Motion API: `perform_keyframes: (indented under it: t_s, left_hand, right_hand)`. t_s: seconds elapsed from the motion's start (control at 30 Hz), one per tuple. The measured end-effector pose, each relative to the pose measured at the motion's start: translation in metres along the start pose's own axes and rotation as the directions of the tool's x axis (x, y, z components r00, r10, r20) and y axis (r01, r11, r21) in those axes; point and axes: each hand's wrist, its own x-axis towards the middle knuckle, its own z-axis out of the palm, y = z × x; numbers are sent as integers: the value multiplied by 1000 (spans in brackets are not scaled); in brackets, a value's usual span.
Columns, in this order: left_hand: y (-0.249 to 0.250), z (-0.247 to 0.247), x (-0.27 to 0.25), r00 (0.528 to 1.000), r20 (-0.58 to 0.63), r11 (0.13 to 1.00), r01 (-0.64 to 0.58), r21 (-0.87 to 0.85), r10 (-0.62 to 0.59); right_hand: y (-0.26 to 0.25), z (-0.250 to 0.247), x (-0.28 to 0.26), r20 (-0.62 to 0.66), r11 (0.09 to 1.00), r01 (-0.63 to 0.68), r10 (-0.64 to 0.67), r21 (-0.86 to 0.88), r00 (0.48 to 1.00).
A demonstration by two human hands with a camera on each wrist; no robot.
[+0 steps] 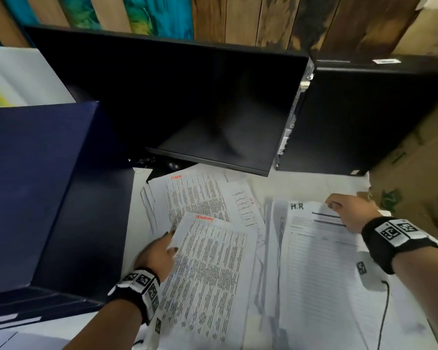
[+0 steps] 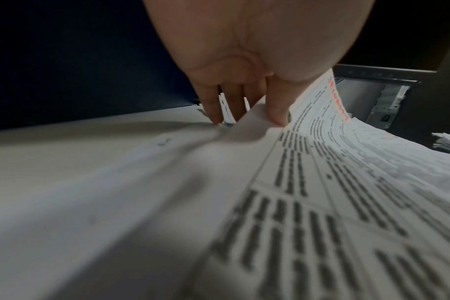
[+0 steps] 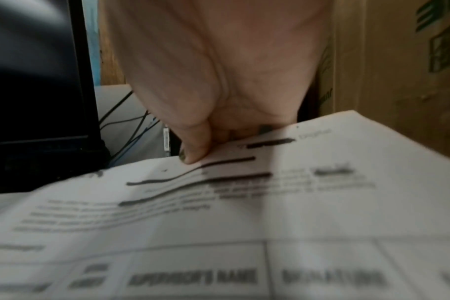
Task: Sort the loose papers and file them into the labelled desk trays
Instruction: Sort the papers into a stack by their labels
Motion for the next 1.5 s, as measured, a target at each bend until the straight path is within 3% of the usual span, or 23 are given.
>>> perform_keyframes:
  t_s: [0.17, 0.27, 0.33, 0.4, 0.5, 0.57, 0.63, 0.7, 0.77, 0.93, 1.07, 1.4, 1.5]
  left_hand:
    - [-10, -3, -3, 998, -36, 997, -51, 59, 53]
    - [-13, -5, -6, 990, -89, 987, -95, 128, 107]
    - [-14, -7, -7, 981, -114, 977, -139, 161, 159]
    - [-15, -8, -9, 974, -124, 971, -170, 166, 191]
    - [-15, -9, -9, 971, -133, 973, -181, 142, 200]
    - [-14, -9, -6, 971, -119, 970, -190, 154, 209]
    - [-13, -7, -2, 960, -109, 954, -236, 187, 259]
    - [-13, -6, 2, 962, -83, 961, -248, 127, 259]
    - [-13, -6, 5, 967, -49, 967, -244, 70, 248]
    - [-11, -9, 2, 984, 13, 983, -177, 56, 177]
    - [-12, -8, 0, 991, 37, 991, -130, 42, 129]
    - [-13, -18, -12, 991, 62, 992, -124, 27, 123]
    - [-14, -17, -10, 990, 15, 990, -143, 16, 143]
  right_hand:
    - [-18, 13, 7, -43, 987, -51, 45, -154, 998]
    - [-50, 23, 9, -80, 999, 45, -47, -26, 996]
    - [-77, 35, 10, -22, 985, 128, -126, 112, 992]
    - [-107, 45, 6, 89, 962, 108, -134, 251, 987]
    - [-135, 70, 5, 348, 873, -136, -41, 469, 937]
    - [-146, 84, 7, 414, 867, -239, 42, 438, 909]
    - [-158, 86, 3, 389, 760, -285, 46, 585, 920]
    - [-165, 86, -3, 318, 692, -316, 130, 649, 939]
    - [-169, 85, -7, 287, 751, -288, 136, 595, 948]
    - [-179, 94, -11, 242, 953, -80, 6, 294, 970]
    - [-177, 96, -5, 198, 921, -93, 18, 378, 980]
    - [-188, 86, 25, 258, 828, -194, 62, 526, 964]
    - [-193, 83, 26, 232, 814, -189, 69, 549, 970]
